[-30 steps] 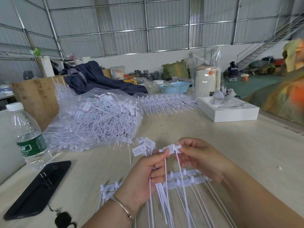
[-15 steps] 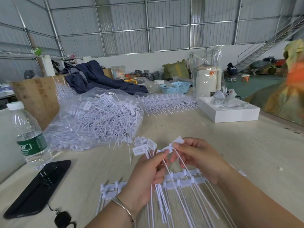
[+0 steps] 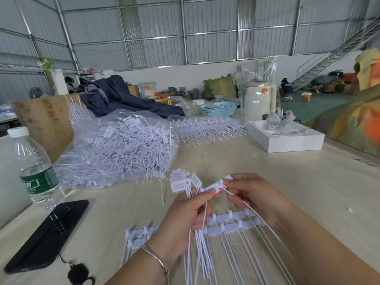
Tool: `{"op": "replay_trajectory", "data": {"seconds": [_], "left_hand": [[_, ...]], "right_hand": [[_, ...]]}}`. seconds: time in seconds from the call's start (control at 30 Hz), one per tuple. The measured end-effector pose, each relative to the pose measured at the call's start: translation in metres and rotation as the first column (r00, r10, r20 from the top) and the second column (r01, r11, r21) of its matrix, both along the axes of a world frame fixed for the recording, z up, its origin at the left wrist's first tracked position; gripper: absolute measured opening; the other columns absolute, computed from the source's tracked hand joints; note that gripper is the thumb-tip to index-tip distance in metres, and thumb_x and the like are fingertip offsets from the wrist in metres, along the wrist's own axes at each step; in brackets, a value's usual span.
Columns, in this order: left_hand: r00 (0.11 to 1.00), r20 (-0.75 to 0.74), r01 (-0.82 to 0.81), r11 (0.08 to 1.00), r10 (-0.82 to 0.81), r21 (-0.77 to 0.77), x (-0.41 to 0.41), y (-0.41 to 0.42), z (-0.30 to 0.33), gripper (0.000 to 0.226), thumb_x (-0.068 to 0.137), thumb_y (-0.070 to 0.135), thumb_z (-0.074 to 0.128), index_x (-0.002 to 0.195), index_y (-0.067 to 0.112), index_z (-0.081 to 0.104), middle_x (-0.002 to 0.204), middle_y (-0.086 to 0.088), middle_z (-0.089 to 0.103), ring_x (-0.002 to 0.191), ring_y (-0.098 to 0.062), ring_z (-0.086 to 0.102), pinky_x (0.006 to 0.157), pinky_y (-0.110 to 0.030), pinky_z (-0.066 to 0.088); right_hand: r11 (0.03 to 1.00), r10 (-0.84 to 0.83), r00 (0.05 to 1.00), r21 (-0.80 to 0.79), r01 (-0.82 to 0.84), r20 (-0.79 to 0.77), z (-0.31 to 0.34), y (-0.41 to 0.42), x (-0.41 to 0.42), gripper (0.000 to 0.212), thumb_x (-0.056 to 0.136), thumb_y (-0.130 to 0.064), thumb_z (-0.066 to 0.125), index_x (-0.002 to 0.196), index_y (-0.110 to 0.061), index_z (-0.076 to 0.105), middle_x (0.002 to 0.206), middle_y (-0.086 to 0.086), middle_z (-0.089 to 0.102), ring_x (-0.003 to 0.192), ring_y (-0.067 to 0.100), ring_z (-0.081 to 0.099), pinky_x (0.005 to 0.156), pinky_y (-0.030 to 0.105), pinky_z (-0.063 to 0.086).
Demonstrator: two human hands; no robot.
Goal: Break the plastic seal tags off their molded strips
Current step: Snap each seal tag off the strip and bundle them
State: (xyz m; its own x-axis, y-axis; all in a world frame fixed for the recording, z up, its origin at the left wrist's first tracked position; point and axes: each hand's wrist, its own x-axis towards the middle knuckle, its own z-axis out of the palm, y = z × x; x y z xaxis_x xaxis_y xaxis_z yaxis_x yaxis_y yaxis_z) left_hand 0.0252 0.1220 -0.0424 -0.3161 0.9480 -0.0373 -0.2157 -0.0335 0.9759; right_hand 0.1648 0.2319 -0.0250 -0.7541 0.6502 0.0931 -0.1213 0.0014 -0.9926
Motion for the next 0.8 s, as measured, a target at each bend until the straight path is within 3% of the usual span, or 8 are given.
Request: {"op": "replay_trajectory", "data": {"seconds": [0.23,0.33,0.4,0.47,0.53,0.63,0.73,0.8], "left_hand": [[0.964,0.12,0.251,0.962,-0.237,-0.111,-0.011,-0.003,0.015,0.018,0.07,0.02,0.063,0.054,0.014,0.059,0.043,0.005,0.027,0.031,-0.005,0.019,0.03,-0.017,0.014],[0.905,0.157,0.417,0.899,-0.396,-0.134,-0.009,-0.007,0.015,0.034,0.074,0.016,0.06,0.06,0.018,0.029,0.043,0.008,0.022,0.031,-0.004,0.019,0.03,-0.016,0.017],[0.838,0.244,0.516,0.854,-0.487,-0.066,-0.012,-0.008,0.018,0.031,0.075,0.019,0.056,0.062,0.02,0.027,0.043,0.009,0.023,0.03,-0.003,0.021,0.029,-0.015,0.02],[0.749,0.375,0.561,0.824,-0.547,0.082,-0.023,-0.009,0.024,0.026,0.075,0.015,0.063,0.062,0.017,0.04,0.044,0.008,0.025,0.031,-0.005,0.021,0.031,-0.014,0.02],[0.712,0.444,0.52,0.833,-0.544,0.188,-0.032,-0.012,0.027,0.029,0.073,0.011,0.073,0.065,0.015,0.045,0.048,0.006,0.025,0.035,-0.007,0.02,0.032,-0.017,0.02],[0.771,0.477,0.382,0.906,-0.421,0.181,-0.029,-0.008,0.021,0.04,0.065,0.002,0.082,0.064,0.014,0.044,0.05,0.005,0.03,0.036,-0.004,0.022,0.031,-0.015,0.021],[0.881,0.398,0.25,0.966,-0.256,0.067,-0.02,0.0,0.012,0.035,0.08,0.008,0.071,0.065,0.015,0.04,0.05,0.005,0.031,0.033,-0.002,0.026,0.028,-0.014,0.022],[0.914,0.361,0.202,0.979,-0.184,-0.012,-0.017,0.001,0.01,0.028,0.082,0.018,0.061,0.065,0.014,0.039,0.048,0.005,0.029,0.032,-0.003,0.024,0.027,-0.014,0.02]], "right_hand": [[0.98,0.197,0.98,0.015,-0.198,0.033,0.01,0.0,0.008,0.016,0.071,-0.013,0.062,0.058,-0.006,0.06,0.043,0.002,0.031,0.038,0.013,0.021,0.044,0.022,0.018],[0.948,0.316,0.949,-0.049,-0.316,0.008,0.009,-0.002,0.008,0.019,0.072,-0.013,0.056,0.055,-0.007,0.057,0.037,-0.001,0.028,0.038,0.013,0.014,0.045,0.023,0.016],[0.912,0.383,0.916,-0.11,-0.395,-0.119,0.012,0.001,0.013,0.026,0.075,-0.011,0.048,0.051,-0.013,0.055,0.035,-0.002,0.022,0.037,0.013,0.013,0.043,0.021,0.02],[0.887,0.349,0.88,-0.189,-0.421,-0.322,0.017,0.008,0.02,0.027,0.078,-0.012,0.047,0.052,-0.013,0.051,0.036,-0.002,0.016,0.036,0.014,0.013,0.042,0.023,0.019],[0.909,0.185,0.892,-0.274,-0.315,-0.412,0.019,0.016,0.024,0.029,0.082,-0.013,0.043,0.055,-0.01,0.05,0.039,-0.001,0.014,0.037,0.013,0.011,0.042,0.024,0.015],[0.928,0.004,0.934,-0.347,-0.137,-0.357,0.015,0.015,0.015,0.019,0.086,-0.013,0.043,0.07,-0.007,0.053,0.043,0.001,0.028,0.037,0.01,0.016,0.042,0.022,0.016],[0.942,0.01,0.955,-0.316,-0.108,-0.297,0.01,0.008,0.006,0.003,0.082,-0.008,0.054,0.081,-0.006,0.054,0.052,0.008,0.053,0.037,0.011,0.041,0.039,0.02,0.037],[0.95,0.029,0.965,-0.295,-0.107,-0.259,0.007,0.003,0.002,0.005,0.079,-0.008,0.061,0.08,-0.008,0.056,0.062,0.015,0.063,0.041,0.014,0.054,0.044,0.022,0.048]]}}
